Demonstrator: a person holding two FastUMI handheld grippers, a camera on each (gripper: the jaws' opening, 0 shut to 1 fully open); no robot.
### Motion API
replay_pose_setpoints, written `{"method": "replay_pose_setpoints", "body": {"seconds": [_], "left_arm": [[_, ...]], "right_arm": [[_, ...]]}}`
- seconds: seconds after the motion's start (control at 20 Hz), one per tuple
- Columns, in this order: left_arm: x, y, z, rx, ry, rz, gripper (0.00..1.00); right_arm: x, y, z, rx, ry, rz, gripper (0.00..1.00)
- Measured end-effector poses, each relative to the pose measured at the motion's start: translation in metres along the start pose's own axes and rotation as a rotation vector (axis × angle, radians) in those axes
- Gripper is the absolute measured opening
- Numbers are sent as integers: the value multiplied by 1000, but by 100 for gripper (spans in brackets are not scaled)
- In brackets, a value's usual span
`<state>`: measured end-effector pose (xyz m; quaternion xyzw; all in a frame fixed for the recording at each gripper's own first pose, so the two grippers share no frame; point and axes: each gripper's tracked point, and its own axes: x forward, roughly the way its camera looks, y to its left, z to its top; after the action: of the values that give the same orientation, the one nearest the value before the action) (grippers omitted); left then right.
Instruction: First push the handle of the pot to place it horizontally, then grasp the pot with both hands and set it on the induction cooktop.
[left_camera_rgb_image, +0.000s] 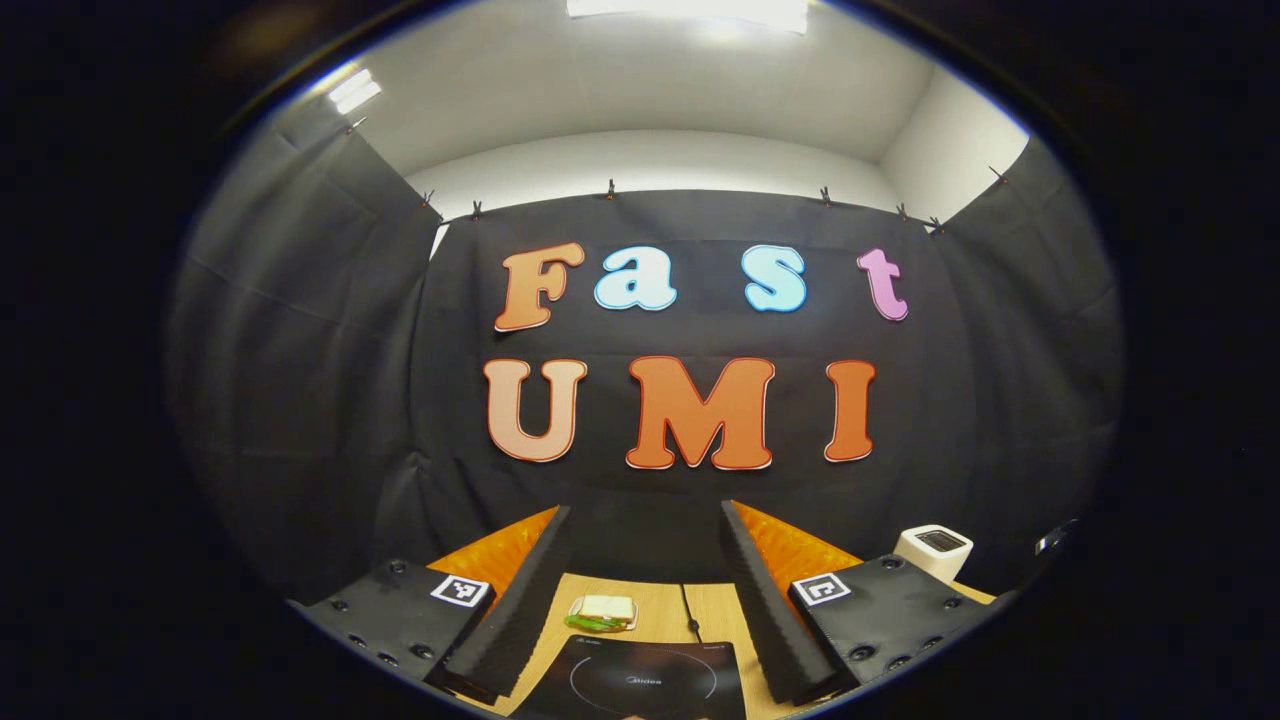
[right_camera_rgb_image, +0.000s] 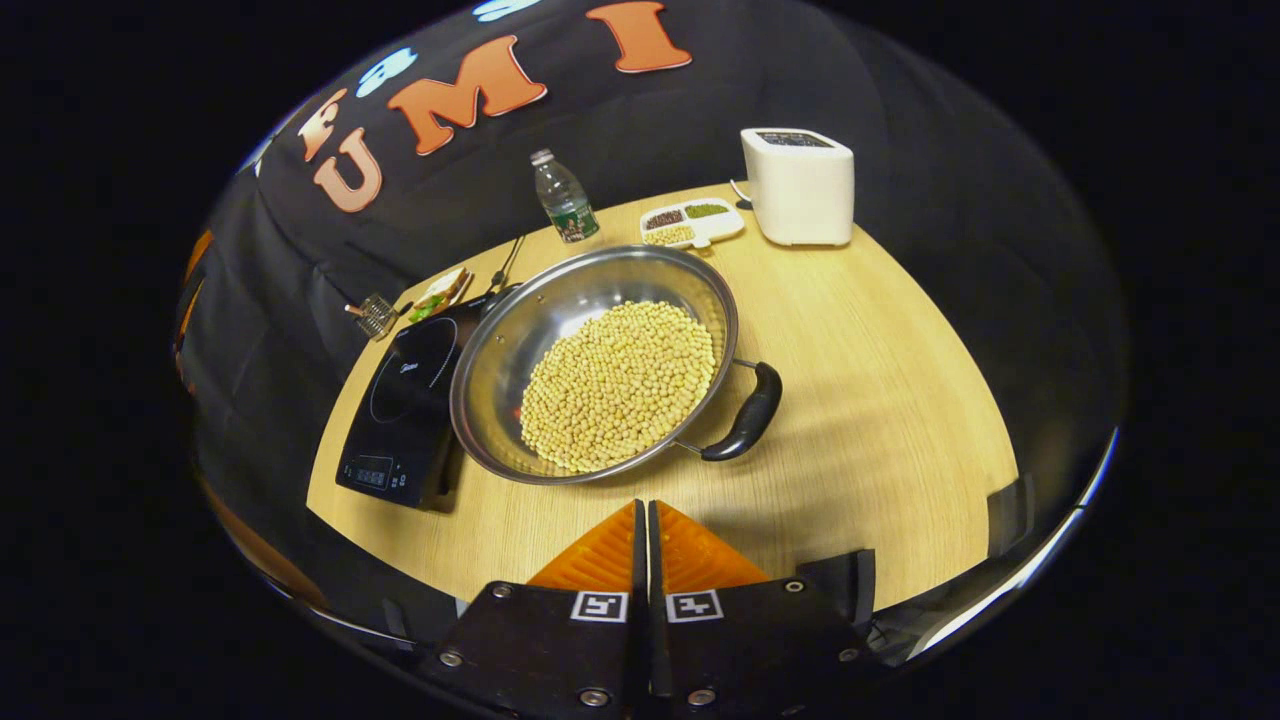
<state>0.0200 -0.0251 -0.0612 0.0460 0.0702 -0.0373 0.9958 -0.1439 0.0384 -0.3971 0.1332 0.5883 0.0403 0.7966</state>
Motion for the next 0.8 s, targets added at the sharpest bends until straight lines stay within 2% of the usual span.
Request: {"method": "replay_pose_setpoints", "body": {"seconds": [0.35,0.8], "left_arm": [[11,-7,-17,11,49,3,95],[24,-15,-50,77,144,0,95]], "right_arm": [[31,-12,-3,98,91,-11,0],[56,-32,18,149,111,-66,0]]}}
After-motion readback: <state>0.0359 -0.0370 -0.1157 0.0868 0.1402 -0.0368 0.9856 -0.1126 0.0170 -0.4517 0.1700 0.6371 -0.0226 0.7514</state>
